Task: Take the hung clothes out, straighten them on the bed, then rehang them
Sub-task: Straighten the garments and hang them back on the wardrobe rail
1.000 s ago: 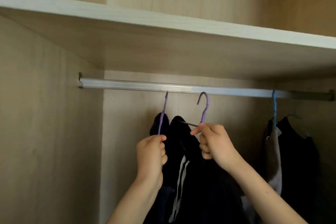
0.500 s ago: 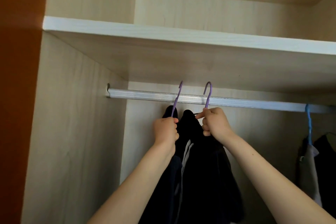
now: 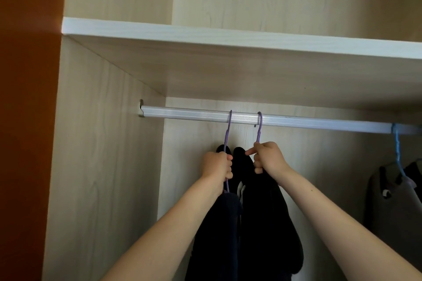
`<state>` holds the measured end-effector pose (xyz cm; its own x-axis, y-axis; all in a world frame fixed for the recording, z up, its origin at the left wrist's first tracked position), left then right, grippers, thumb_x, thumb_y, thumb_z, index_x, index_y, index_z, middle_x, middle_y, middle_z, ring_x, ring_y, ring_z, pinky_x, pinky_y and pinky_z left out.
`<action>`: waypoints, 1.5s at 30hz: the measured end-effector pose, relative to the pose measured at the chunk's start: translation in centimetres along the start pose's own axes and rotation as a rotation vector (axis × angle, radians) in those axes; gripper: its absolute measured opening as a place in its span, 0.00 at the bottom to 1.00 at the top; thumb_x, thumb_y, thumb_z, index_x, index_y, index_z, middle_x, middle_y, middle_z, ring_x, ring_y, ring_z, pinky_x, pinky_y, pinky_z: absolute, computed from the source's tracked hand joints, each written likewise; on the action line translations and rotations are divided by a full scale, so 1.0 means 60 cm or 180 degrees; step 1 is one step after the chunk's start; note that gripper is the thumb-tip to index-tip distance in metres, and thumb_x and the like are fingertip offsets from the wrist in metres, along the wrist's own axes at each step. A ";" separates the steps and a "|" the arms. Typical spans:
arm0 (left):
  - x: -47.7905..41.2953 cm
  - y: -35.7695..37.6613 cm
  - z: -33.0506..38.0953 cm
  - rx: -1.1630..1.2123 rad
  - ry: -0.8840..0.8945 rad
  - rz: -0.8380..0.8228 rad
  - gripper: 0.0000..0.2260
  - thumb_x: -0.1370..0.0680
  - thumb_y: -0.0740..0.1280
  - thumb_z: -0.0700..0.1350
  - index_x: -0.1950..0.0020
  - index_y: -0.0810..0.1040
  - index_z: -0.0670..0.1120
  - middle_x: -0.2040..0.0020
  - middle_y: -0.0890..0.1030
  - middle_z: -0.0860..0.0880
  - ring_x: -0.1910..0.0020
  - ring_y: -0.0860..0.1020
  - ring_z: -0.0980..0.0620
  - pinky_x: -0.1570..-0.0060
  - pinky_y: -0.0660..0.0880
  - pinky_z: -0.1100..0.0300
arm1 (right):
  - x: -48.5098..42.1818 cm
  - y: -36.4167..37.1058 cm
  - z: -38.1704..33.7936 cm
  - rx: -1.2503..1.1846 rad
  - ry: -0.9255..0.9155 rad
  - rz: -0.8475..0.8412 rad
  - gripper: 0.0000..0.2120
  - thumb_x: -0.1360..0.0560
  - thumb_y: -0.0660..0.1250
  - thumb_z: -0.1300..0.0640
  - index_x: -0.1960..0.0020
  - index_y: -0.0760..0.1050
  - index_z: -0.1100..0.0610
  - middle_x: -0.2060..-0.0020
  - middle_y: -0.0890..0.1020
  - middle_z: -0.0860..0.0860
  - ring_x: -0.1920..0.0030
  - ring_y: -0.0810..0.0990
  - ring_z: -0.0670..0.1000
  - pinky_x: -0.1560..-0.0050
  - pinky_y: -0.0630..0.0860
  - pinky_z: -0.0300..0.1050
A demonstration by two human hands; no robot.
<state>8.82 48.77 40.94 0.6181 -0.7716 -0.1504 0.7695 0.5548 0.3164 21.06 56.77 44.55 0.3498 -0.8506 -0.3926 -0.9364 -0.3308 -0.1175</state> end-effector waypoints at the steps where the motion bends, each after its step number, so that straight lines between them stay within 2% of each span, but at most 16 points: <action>1: 0.001 -0.003 0.011 -0.0483 0.0192 -0.0087 0.12 0.22 0.55 0.36 0.64 0.73 0.39 0.73 0.72 0.45 0.85 0.68 0.55 0.82 0.66 0.67 | 0.001 -0.002 0.000 -0.0021 0.0021 -0.0034 0.18 0.18 0.54 0.59 0.52 0.77 0.71 0.83 0.63 0.46 0.83 0.61 0.45 0.81 0.63 0.37; 3: 0.006 -0.018 0.050 -0.2283 0.1009 0.0098 0.14 0.23 0.56 0.44 0.63 0.74 0.40 0.67 0.80 0.43 0.71 0.80 0.47 0.69 0.77 0.59 | 0.001 -0.009 0.000 -0.0003 0.0045 -0.0055 0.16 0.20 0.57 0.60 0.54 0.78 0.71 0.83 0.65 0.47 0.83 0.63 0.46 0.80 0.66 0.38; 5: 0.023 -0.028 0.107 -0.3698 0.2210 0.0803 0.14 0.22 0.56 0.47 0.60 0.76 0.42 0.61 0.80 0.44 0.61 0.78 0.42 0.63 0.73 0.55 | 0.001 -0.019 -0.002 0.0123 0.0012 0.0034 0.15 0.22 0.59 0.61 0.55 0.79 0.72 0.79 0.68 0.51 0.82 0.66 0.47 0.77 0.70 0.40; 7: 0.040 -0.025 0.166 -0.3737 0.3461 0.1218 0.12 0.23 0.57 0.47 0.55 0.77 0.42 0.59 0.79 0.44 0.57 0.76 0.42 0.62 0.69 0.54 | 0.002 -0.029 -0.005 0.0322 -0.0090 0.0191 0.14 0.24 0.60 0.62 0.58 0.80 0.70 0.75 0.72 0.54 0.81 0.69 0.49 0.74 0.72 0.41; 9: 0.028 -0.016 0.201 -0.3802 0.4144 0.1218 0.14 0.24 0.60 0.50 0.50 0.79 0.43 0.54 0.79 0.44 0.53 0.76 0.41 0.53 0.71 0.51 | 0.004 -0.037 -0.011 0.0742 -0.0271 0.0378 0.14 0.24 0.61 0.60 0.61 0.81 0.67 0.73 0.78 0.53 0.78 0.72 0.49 0.71 0.72 0.41; 12: -0.034 -0.018 0.213 -0.4316 0.3695 0.0936 0.18 0.22 0.61 0.57 0.43 0.78 0.45 0.47 0.80 0.44 0.46 0.75 0.41 0.39 0.66 0.48 | 0.003 -0.052 -0.021 0.1308 -0.0483 0.0561 0.15 0.24 0.62 0.58 0.62 0.83 0.63 0.70 0.82 0.53 0.74 0.75 0.50 0.68 0.71 0.39; 14: -0.058 -0.024 0.210 -0.4482 0.3547 0.0873 0.19 0.21 0.57 0.60 0.44 0.77 0.47 0.47 0.81 0.46 0.45 0.74 0.42 0.40 0.63 0.50 | 0.001 -0.063 -0.020 0.1472 -0.0520 0.0656 0.15 0.25 0.62 0.58 0.63 0.83 0.64 0.69 0.82 0.56 0.73 0.75 0.51 0.68 0.72 0.40; 21: -0.080 -0.033 0.206 -0.4400 0.3929 0.0987 0.22 0.23 0.54 0.63 0.48 0.77 0.48 0.50 0.81 0.46 0.47 0.75 0.42 0.46 0.62 0.50 | -0.009 -0.143 0.000 0.1768 -0.0459 0.1148 0.16 0.26 0.62 0.57 0.61 0.81 0.67 0.64 0.84 0.63 0.67 0.80 0.60 0.59 0.79 0.50; 27: -0.085 -0.032 0.203 -0.4275 0.4120 0.1085 0.20 0.24 0.56 0.62 0.51 0.78 0.48 0.53 0.81 0.44 0.51 0.75 0.40 0.49 0.62 0.49 | 0.002 -0.193 0.007 0.1738 -0.0259 0.1333 0.16 0.25 0.62 0.58 0.57 0.80 0.71 0.63 0.84 0.63 0.70 0.74 0.53 0.68 0.70 0.42; 30: -0.080 -0.035 0.204 -0.4199 0.4189 0.1080 0.22 0.24 0.55 0.62 0.51 0.78 0.47 0.54 0.81 0.43 0.52 0.74 0.40 0.48 0.62 0.48 | 0.012 -0.201 0.005 0.1378 -0.0179 0.1088 0.14 0.25 0.62 0.60 0.60 0.83 0.67 0.69 0.82 0.57 0.71 0.77 0.51 0.63 0.76 0.44; 32: -0.077 -0.036 0.205 -0.4179 0.4192 0.1122 0.22 0.24 0.55 0.62 0.51 0.78 0.46 0.54 0.81 0.42 0.52 0.74 0.39 0.48 0.63 0.48 | 0.029 -0.231 -0.002 0.1248 -0.0185 0.1174 0.14 0.24 0.61 0.60 0.59 0.81 0.68 0.66 0.82 0.58 0.68 0.78 0.52 0.59 0.80 0.48; 35: -0.073 -0.034 0.206 -0.4123 0.4226 0.1175 0.23 0.25 0.55 0.62 0.52 0.79 0.45 0.55 0.81 0.41 0.53 0.75 0.38 0.49 0.62 0.47 | 0.066 -0.318 -0.029 0.2404 -0.0438 0.1793 0.13 0.24 0.62 0.59 0.52 0.80 0.68 0.57 0.83 0.63 0.56 0.81 0.60 0.52 0.77 0.53; 38: -0.071 -0.031 0.203 -0.4104 0.4247 0.1225 0.22 0.25 0.55 0.61 0.53 0.78 0.44 0.55 0.81 0.40 0.54 0.75 0.37 0.49 0.62 0.47 | 0.089 -0.396 -0.027 0.3451 -0.0155 0.2109 0.14 0.24 0.62 0.59 0.43 0.75 0.67 0.45 0.79 0.64 0.44 0.77 0.64 0.47 0.75 0.53; 40: -0.072 -0.031 0.202 -0.4101 0.4258 0.1236 0.22 0.25 0.55 0.61 0.53 0.78 0.45 0.56 0.81 0.40 0.54 0.75 0.37 0.49 0.62 0.47 | 0.095 -0.426 -0.007 0.3692 0.0281 0.2006 0.14 0.24 0.62 0.60 0.42 0.73 0.67 0.45 0.78 0.63 0.46 0.78 0.63 0.52 0.76 0.52; 43: -0.070 -0.033 0.203 -0.4099 0.4267 0.1269 0.21 0.25 0.56 0.60 0.54 0.78 0.45 0.57 0.81 0.41 0.54 0.74 0.38 0.49 0.62 0.47 | 0.102 -0.446 0.022 0.3558 0.0560 0.1804 0.07 0.23 0.62 0.62 0.52 0.74 0.66 0.60 0.79 0.59 0.64 0.77 0.56 0.70 0.72 0.44; 45: -0.070 -0.033 0.204 -0.4122 0.4267 0.1282 0.21 0.25 0.56 0.60 0.54 0.78 0.45 0.57 0.81 0.41 0.54 0.75 0.38 0.49 0.62 0.47 | 0.105 -0.456 0.034 0.3415 0.0556 0.1860 0.06 0.23 0.61 0.64 0.50 0.76 0.65 0.63 0.78 0.57 0.68 0.75 0.53 0.74 0.69 0.43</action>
<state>2.71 47.11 52.38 -0.0227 -0.1944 -0.9807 -0.1924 0.9634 -0.1866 48.84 61.30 43.45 -0.2074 -0.8285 -0.5202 -0.4752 0.5501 -0.6867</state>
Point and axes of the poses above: each hand's wrist, its own x-axis away from the middle knuckle, its own y-axis out of the palm, z = x × y, the point moved 6 cm from there along -x, towards the middle knuckle
